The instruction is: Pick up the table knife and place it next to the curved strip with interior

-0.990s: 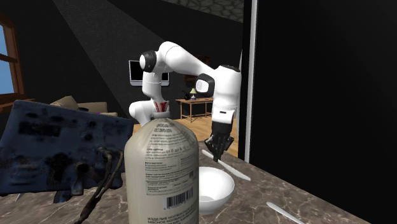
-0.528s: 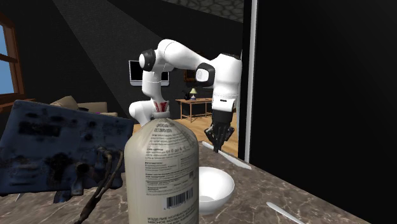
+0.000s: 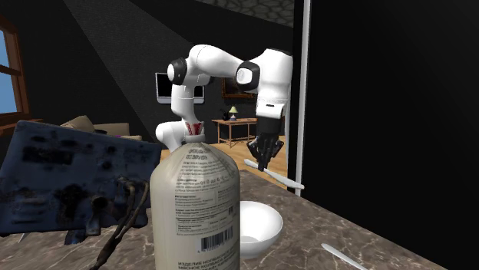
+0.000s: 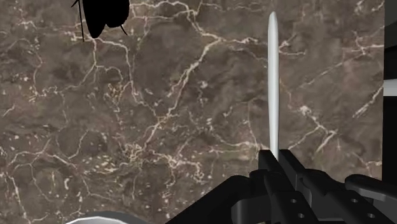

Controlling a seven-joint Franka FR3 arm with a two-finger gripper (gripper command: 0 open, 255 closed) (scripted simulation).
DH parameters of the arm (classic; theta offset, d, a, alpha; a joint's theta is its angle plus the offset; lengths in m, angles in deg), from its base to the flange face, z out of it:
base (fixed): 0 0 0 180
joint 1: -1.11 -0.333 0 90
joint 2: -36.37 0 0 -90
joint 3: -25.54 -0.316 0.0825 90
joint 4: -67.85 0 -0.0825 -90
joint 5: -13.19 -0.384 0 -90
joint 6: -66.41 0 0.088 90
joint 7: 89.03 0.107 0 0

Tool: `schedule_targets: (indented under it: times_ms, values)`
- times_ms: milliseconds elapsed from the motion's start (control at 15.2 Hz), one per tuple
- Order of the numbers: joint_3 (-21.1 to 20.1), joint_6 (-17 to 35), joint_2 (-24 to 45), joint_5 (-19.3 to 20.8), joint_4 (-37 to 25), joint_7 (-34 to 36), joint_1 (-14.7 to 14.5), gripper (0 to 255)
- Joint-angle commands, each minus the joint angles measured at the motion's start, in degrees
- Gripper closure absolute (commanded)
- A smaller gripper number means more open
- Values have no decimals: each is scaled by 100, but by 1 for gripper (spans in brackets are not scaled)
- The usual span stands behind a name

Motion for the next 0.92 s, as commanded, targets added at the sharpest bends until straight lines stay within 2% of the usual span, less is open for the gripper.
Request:
schedule_targets:
  times_ms: [0, 594, 858]
  values:
    - [1, -145, -31, -4, -112, -12, 4, 255]
    - [-4, -771, -76, -13, -694, -28, -4, 255]
    - [135, -487, -840, -63, 340, -401, 244, 255]
